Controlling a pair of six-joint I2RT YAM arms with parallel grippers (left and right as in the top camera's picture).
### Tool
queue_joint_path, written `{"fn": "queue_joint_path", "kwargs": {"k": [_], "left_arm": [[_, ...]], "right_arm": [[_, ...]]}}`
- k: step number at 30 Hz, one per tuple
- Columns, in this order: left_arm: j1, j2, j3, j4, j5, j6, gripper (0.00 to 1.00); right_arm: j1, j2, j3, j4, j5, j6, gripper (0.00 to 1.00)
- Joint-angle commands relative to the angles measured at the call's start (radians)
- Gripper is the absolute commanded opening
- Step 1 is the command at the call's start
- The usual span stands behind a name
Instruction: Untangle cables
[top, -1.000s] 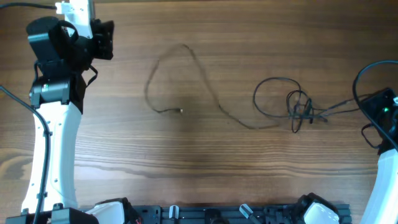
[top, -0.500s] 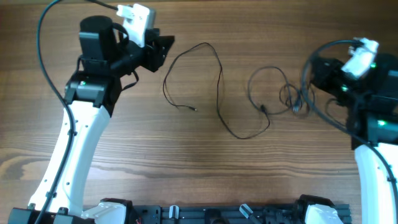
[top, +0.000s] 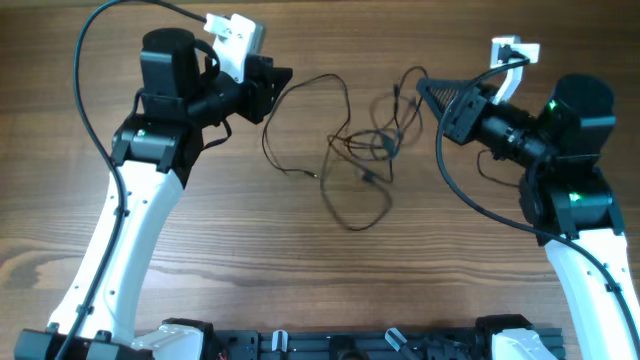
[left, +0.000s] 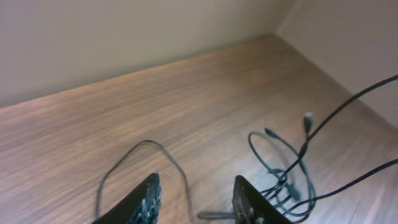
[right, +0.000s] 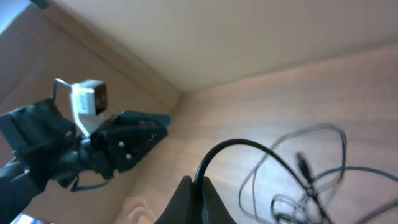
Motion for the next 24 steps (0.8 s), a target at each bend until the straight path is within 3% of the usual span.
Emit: {"fn": "queue_joint_path", "kwargs": {"k": [1, 6, 13, 24], "left_arm": [[-0.001, 0.042, 0.015, -0.003, 0.165, 0.002, 0.39], [-0.005, 0.14, 0.015, -0.032, 0.198, 0.01, 0.47], [-0.13, 0.257, 0.015, -0.044, 0.242, 0.166, 0.56], [-0.235, 0.33, 0.015, 0.002, 0.294, 0.216, 0.51]], "right_arm": [[0.003, 0.02, 0.019, -0.054, 0.056, -0.032, 0.05], [0.003, 0.039, 0.019, -0.026, 0.055, -0.022, 0.05], [0.003, 0.039, 0.019, -0.001, 0.03, -0.021, 0.04], [0.003, 0.039, 0.019, 0.064, -0.037, 0.047, 0.04]]}}
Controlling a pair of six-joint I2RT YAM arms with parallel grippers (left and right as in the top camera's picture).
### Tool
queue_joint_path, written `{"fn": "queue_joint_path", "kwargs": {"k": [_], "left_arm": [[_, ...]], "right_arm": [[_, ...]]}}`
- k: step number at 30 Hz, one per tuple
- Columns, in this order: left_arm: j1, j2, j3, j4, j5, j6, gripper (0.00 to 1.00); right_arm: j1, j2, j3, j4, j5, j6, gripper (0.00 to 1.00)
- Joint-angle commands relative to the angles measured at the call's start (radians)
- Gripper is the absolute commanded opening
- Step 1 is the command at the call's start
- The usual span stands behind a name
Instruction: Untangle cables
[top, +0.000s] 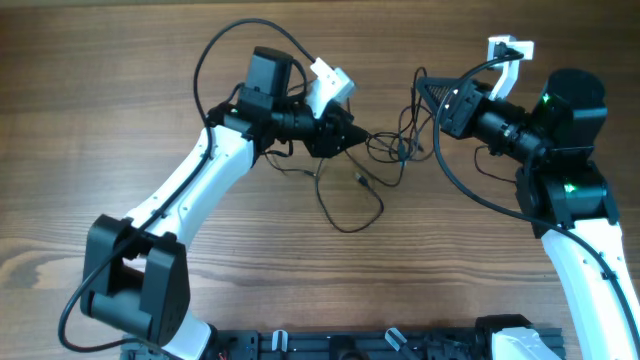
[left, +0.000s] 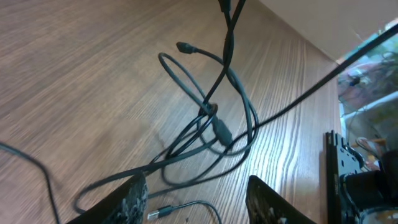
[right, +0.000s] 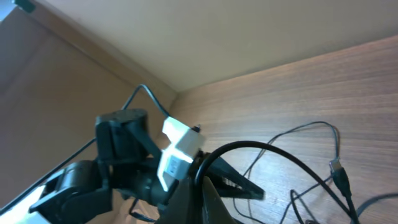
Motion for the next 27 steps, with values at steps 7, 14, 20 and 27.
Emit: {"fn": "queue_joint_path", "kwargs": {"k": [7, 14, 20, 27], "left_arm": [[-0.024, 0.018, 0.014, 0.032, 0.032, 0.031, 0.51], [-0.047, 0.048, 0.014, 0.09, 0.024, 0.03, 0.46], [-0.055, 0.115, 0.014, 0.156, 0.024, 0.031, 0.2], [-0.053, 0.115, 0.014, 0.188, 0.024, 0.03, 0.18]], "right_arm": [[0.003, 0.002, 0.019, 0.04, -0.069, 0.044, 0.05], [0.003, 0.002, 0.019, 0.073, -0.125, 0.065, 0.05], [0.003, 0.002, 0.019, 0.073, -0.154, 0.077, 0.05], [0.003, 0.002, 0.019, 0.089, -0.154, 0.085, 0.05]]}}
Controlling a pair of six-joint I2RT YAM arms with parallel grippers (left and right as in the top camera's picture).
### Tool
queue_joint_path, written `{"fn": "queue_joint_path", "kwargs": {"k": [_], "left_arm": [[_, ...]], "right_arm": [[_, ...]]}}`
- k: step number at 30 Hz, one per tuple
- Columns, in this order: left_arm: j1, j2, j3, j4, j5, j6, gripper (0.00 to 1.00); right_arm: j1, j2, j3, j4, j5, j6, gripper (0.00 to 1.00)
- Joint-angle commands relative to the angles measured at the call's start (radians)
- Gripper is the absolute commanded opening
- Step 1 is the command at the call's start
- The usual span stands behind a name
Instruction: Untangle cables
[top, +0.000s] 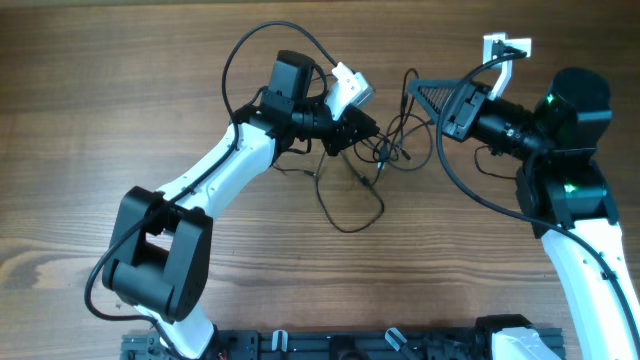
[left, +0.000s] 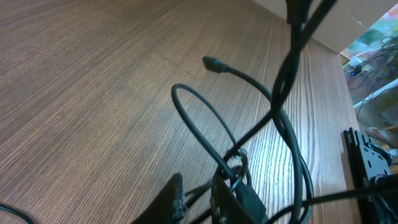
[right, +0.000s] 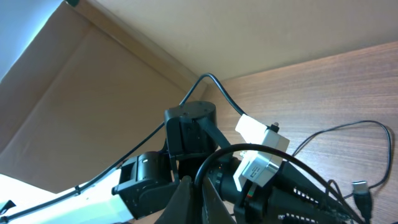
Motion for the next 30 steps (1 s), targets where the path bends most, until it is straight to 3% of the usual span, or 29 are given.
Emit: {"fn": "queue_joint_path", "kwargs": {"k": [1, 5, 9, 12, 14, 19, 26, 30], "left_arm": [[-0.003, 0.001, 0.014, -0.008, 0.017, 0.009, 0.21], [-0.003, 0.002, 0.014, -0.026, 0.032, 0.01, 0.33], [-0.002, 0.001, 0.014, -0.05, 0.031, 0.01, 0.56], [-0.002, 0.002, 0.014, -0.108, 0.031, 0.064, 0.58], [-0.002, 0.001, 0.014, -0.137, 0.023, 0.083, 0.51], [-0.001, 0.001, 0.014, -0.154, -0.006, 0.118, 0.07], [0.002, -0.002, 0.014, -0.117, -0.007, 0.109, 0.04], [0.029, -0.03, 0.014, -0.087, -0.007, 0.066, 0.04]], "right_arm": [[0.003, 0.002, 0.019, 0.019, -0.026, 0.015, 0.05], [0.003, 0.002, 0.019, 0.024, -0.025, 0.017, 0.05], [0.003, 0.002, 0.019, 0.027, -0.029, 0.022, 0.05], [0.003, 0.002, 0.019, 0.033, -0.029, 0.026, 0.05], [0.003, 0.002, 0.019, 0.038, -0.032, 0.033, 0.05], [0.003, 0.002, 0.019, 0.067, -0.047, 0.044, 0.04], [0.001, 0.002, 0.019, 0.06, -0.04, 0.034, 0.05], [-0.007, 0.002, 0.019, -0.033, 0.039, -0.018, 0.05]]}}
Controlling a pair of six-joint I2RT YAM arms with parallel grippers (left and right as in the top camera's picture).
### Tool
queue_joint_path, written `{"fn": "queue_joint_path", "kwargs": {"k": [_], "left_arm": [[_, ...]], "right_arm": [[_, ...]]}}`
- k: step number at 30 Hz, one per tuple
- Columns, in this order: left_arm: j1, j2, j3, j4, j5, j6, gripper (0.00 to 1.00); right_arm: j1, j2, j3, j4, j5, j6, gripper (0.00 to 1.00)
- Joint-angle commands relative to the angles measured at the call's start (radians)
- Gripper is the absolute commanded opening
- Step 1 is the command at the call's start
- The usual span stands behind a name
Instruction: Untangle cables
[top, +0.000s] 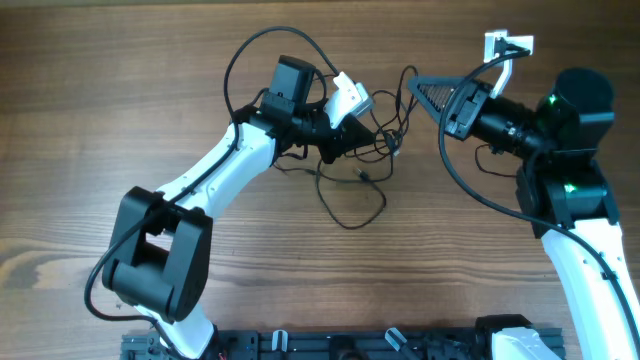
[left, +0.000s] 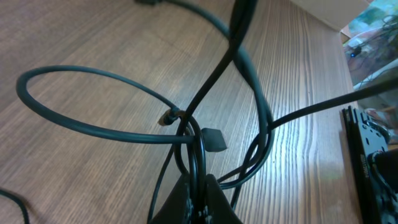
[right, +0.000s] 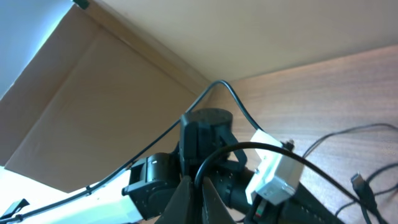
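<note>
A tangle of thin black cables lies on the wooden table at the centre back. My left gripper is at its left side, shut on two black strands just below a knot with a small plug. My right gripper hangs above the tangle's right end, shut on a thick black cable. That cable arches up out of the right gripper as a loop. A loose loop trails toward the front.
The wooden table spreads wide to the left and front. A black rail runs along the front edge. In the right wrist view a cardboard wall stands behind the left arm.
My left gripper's fingers, then narrowly apart around the strands, are now shut on them. It has drawn back slightly to the left with the tangle. The right gripper keeps its hold.
First my left gripper was open at the far left, away from the tangle, while the right held its cable raised. Then the left was open at the tangle's left edge, then nearly closed round strands at the knot, and now grips them.
</note>
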Motion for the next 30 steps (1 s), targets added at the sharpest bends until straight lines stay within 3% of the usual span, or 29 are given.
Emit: {"fn": "queue_joint_path", "kwargs": {"k": [1, 10, 21, 30], "left_arm": [[0.039, -0.042, 0.012, 0.034, -0.002, -0.049, 0.04], [0.127, -0.133, 0.012, 0.048, -0.002, -0.127, 0.04], [0.293, -0.304, 0.012, 0.049, -0.019, -0.196, 0.06], [0.479, -0.412, 0.012, -0.033, -0.021, -0.23, 0.06]], "right_arm": [[-0.006, 0.002, 0.018, -0.085, 0.087, -0.069, 0.05], [-0.006, 0.002, 0.016, -0.284, 0.296, -0.147, 0.05], [-0.006, 0.004, 0.016, -0.571, 0.908, -0.117, 0.04], [-0.076, 0.107, 0.016, -0.615, 0.995, -0.096, 0.04]]}}
